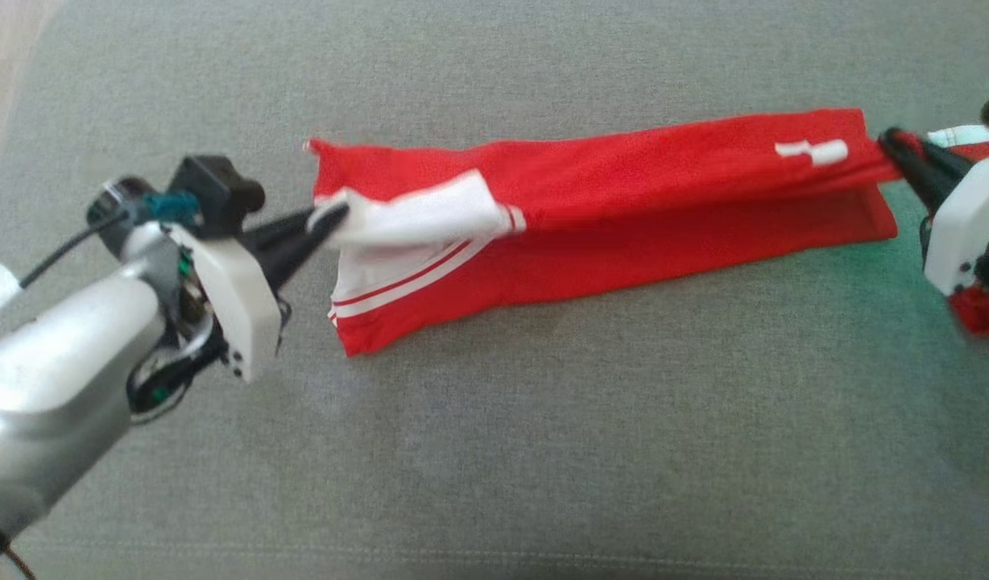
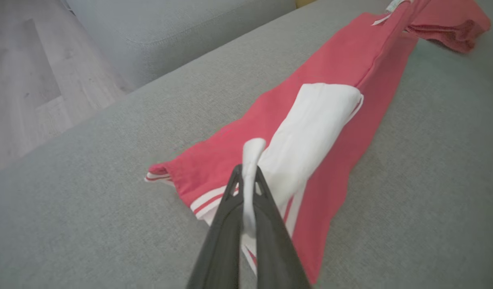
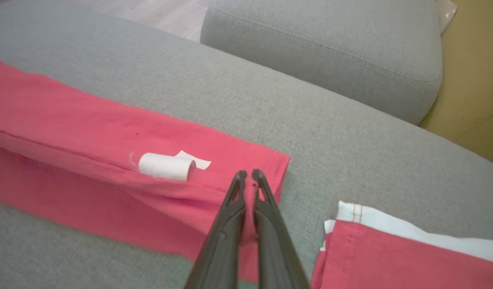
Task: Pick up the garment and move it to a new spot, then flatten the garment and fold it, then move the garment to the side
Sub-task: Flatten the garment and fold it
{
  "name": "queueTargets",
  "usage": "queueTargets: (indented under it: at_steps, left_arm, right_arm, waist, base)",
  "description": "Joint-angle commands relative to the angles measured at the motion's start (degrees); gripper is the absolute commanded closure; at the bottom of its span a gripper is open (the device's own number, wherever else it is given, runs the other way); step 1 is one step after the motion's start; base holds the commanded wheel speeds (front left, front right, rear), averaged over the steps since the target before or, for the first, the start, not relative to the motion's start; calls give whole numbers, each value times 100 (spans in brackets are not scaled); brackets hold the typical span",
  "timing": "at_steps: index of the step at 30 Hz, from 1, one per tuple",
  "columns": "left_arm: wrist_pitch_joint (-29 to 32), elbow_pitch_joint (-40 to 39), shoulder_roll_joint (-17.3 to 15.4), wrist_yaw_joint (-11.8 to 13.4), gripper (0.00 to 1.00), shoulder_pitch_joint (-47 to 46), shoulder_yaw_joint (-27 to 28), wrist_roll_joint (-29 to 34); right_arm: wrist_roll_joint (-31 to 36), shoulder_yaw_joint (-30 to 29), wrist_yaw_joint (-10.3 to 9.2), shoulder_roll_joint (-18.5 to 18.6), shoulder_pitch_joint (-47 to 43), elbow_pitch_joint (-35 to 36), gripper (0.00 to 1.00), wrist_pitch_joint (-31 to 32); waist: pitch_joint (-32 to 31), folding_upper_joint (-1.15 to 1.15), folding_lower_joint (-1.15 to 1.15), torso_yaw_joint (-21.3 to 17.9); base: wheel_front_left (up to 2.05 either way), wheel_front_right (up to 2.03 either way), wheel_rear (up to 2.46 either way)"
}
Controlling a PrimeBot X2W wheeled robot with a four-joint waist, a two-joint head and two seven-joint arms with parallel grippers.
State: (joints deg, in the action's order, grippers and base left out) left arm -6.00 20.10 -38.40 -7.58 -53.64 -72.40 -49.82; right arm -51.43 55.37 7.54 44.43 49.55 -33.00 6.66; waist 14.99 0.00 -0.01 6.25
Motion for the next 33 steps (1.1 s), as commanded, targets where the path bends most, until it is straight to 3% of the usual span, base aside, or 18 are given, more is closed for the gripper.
queueTargets:
  at_steps: [1, 8, 15, 16, 17, 18, 19, 25, 33]
  left_arm:
    - [102, -244, -332, 10, 100, -116, 186, -147]
    - [304, -506, -433, 9, 100, -28, 59, -313]
    - [304, -313, -257, 9, 100, 51, -4, -374]
    - [281, -267, -219, 9, 89, 61, -8, -381]
    - [244, -210, -184, 9, 35, 69, -9, -382]
    - [205, -155, -150, 9, 8, 78, -10, -384]
    - [152, -98, -119, 9, 0, 97, -1, -401]
    - [-296, 165, 23, 186, 0, 287, 258, -662]
    - [-879, 135, 168, 961, 0, 637, 1323, -1024]
  right_arm:
    - [-39, 119, -5, 276, -169, 149, 100, 64]
    - [57, 529, -5, 436, -120, 202, 100, 241]
    - [142, 889, -5, 438, 20, 112, 100, 370]
    - [123, 895, -5, 423, 31, 55, 0, 377]
    - [104, 911, -5, 398, 36, 20, 0, 378]
    - [57, 915, -5, 377, 32, -14, 0, 367]
    - [3, 919, -5, 357, 25, -49, 0, 361]
    - [-302, 760, -5, 287, -19, -238, 0, 186]
    - [-1015, -211, -5, -157, -197, -480, 0, -911]
  waist:
    - [-4, 0, 1, -5]
    - [56, 0, 1, -38]
    - [147, 0, 1, -111]
    - [152, 0, 1, -119]
    - [152, 0, 1, -127]
    - [146, 0, 1, -137]
    - [128, 0, 1, -152]
    - [-124, 0, 1, -257]
    - [-520, 0, 1, -362]
  base:
    - [0, 0, 0]
    - [0, 0, 0]
    - [0, 0, 0]
    - [0, 0, 0]
    - [0, 0, 0]
    - [0, 0, 0]
    - [0, 0, 0]
    - [0, 0, 0]
    - [0, 0, 0]
